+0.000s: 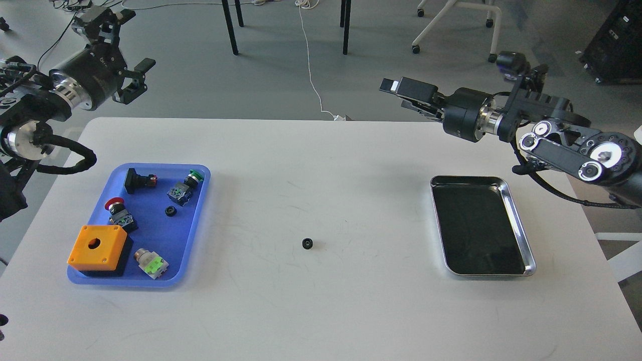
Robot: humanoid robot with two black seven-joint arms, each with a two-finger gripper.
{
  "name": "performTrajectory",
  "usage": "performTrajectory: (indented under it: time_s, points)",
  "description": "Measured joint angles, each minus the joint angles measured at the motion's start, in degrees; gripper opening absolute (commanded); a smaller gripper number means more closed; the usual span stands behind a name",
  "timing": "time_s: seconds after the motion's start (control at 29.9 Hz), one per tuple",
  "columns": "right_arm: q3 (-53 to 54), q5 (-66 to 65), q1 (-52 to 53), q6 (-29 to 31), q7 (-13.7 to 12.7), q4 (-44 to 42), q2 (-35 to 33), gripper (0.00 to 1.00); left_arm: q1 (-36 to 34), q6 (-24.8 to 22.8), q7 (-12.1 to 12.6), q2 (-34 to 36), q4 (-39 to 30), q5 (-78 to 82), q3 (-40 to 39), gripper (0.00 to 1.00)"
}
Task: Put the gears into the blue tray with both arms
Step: 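Retract the right arm and reach the left gripper toward the gear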
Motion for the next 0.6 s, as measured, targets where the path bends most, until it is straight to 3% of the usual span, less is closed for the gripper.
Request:
performTrajectory:
  time_s: [0.23,0.47,0.6]
  points:
    - [13.56,14.26,-12.58,0.34,0.0,2.33,-4.33,0.97,-0.58,0.0,-0.02,-0.5,-14.13,14.27,-0.23,0.98]
    - [22.56,28.4,-20.91,4.04,0.0,2.36,-5.74,0.97,1.37,1.18,0.3,2.24,-35.0,35.03,0.89,0.98]
    - [24.67,37.94,-24.66,7.19,0.0,2.33,-5.82,0.97,3.93,2.97,-0.11,2.69,-40.5,51.44,1.86,0.96]
